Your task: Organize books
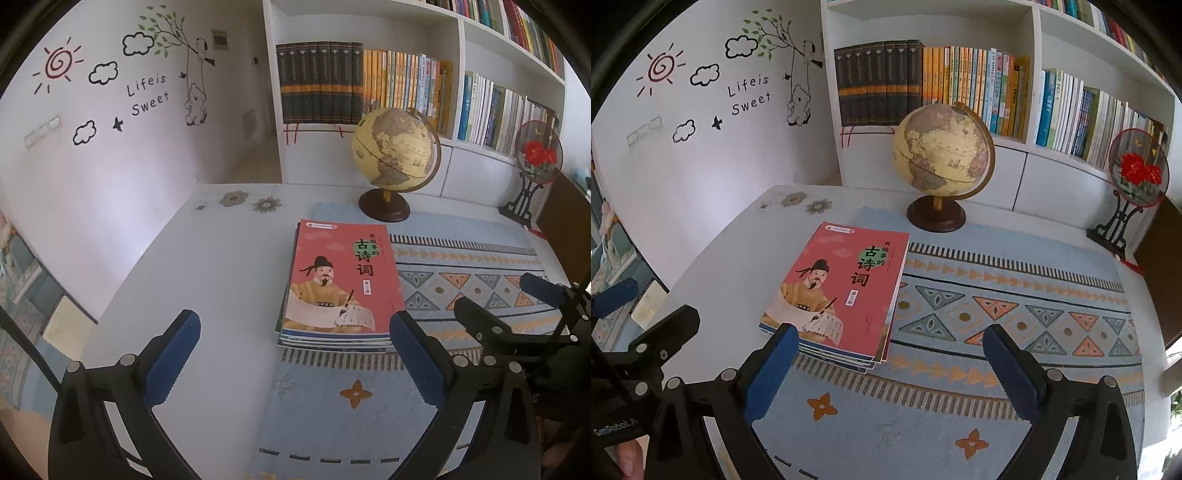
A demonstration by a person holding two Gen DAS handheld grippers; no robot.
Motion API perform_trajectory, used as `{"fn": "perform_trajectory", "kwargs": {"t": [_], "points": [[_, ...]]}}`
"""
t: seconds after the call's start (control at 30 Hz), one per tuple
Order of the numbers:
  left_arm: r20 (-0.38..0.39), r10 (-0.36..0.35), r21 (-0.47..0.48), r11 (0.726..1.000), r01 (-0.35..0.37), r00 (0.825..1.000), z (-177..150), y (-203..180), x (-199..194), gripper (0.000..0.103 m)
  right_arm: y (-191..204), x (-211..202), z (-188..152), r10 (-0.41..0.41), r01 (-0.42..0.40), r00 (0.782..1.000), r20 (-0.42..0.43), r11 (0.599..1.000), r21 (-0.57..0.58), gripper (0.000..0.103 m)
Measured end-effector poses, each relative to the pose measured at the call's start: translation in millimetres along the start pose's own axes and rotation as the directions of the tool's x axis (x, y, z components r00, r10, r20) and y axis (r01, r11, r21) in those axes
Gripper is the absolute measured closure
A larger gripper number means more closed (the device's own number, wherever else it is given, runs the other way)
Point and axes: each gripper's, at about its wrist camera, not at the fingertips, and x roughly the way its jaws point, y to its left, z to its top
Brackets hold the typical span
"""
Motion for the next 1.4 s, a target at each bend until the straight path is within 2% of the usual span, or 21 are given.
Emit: {"fn": "perform_trajectory", "kwargs": {"t": [0.4, 0.5, 1.33, 1.4], "points": [[-0.094, -0.041, -0.021, 0.999, 0.039, 0.995, -1.5, -2.8, 26.1, 0.001, -9.4, 16.4, -3.0, -0.001, 0.003, 0.998, -0.067, 1.000, 0.029, 0.004], [-0.096, -0.029, -0.010, 1.000, 0.029, 0.995, -1.0, -4.9, 28.7, 0.001, -13.2, 22.7, -4.7, 0.026, -0.022, 0.995, -0.095, 0.999, 0.046, 0.004], [-0.113, -0.024, 0.004, 1.000, 0.025, 0.993, 1.8, -6.7, 33.7, 0.001, -14.1, 33.1, -9.4, 0.027, -0.019, 0.990, -0.136, 0.998, 0.059, 0.004], [-0.109, -0.008, 0.005, 1.000, 0.009, 0.994, 1.4, -7.3, 34.0, 0.001, -14.3, 32.5, -10.7, 0.025, -0.016, 0.990, -0.138, 0.998, 0.062, 0.004]]}}
